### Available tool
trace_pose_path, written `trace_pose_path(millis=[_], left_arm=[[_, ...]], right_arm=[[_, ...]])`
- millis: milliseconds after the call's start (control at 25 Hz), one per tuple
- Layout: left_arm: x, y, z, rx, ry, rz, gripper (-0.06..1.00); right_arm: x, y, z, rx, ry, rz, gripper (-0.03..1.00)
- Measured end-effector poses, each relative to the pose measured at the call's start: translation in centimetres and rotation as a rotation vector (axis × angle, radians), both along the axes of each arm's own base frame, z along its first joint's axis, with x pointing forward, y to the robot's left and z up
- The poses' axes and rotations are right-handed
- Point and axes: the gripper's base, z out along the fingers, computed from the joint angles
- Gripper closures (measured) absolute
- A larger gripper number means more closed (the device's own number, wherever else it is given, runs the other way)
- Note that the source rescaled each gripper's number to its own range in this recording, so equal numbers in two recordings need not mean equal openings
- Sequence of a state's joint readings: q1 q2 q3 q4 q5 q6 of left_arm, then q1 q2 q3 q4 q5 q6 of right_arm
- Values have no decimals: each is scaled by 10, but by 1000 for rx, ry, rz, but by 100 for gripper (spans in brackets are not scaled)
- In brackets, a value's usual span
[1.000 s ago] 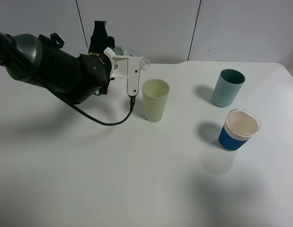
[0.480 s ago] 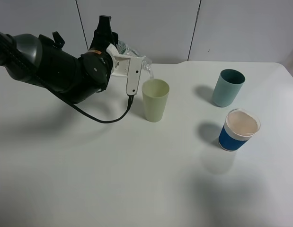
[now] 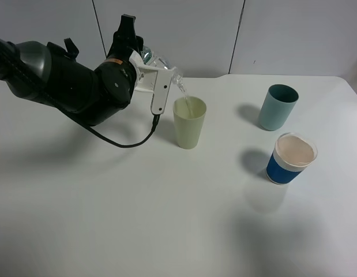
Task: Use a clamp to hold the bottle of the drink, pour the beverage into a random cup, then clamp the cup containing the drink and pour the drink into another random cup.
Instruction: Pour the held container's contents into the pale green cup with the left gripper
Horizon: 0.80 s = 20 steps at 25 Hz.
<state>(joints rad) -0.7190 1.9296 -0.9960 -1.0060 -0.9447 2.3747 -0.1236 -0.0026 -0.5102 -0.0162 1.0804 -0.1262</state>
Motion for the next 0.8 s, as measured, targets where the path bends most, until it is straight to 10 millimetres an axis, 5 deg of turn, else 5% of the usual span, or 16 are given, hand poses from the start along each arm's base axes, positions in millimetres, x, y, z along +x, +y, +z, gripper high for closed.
trace_pose_path(millis=[800], left_arm=[[0, 4, 4, 4, -41, 44, 94]], right_arm=[[0, 0, 0, 0, 0, 0, -3]])
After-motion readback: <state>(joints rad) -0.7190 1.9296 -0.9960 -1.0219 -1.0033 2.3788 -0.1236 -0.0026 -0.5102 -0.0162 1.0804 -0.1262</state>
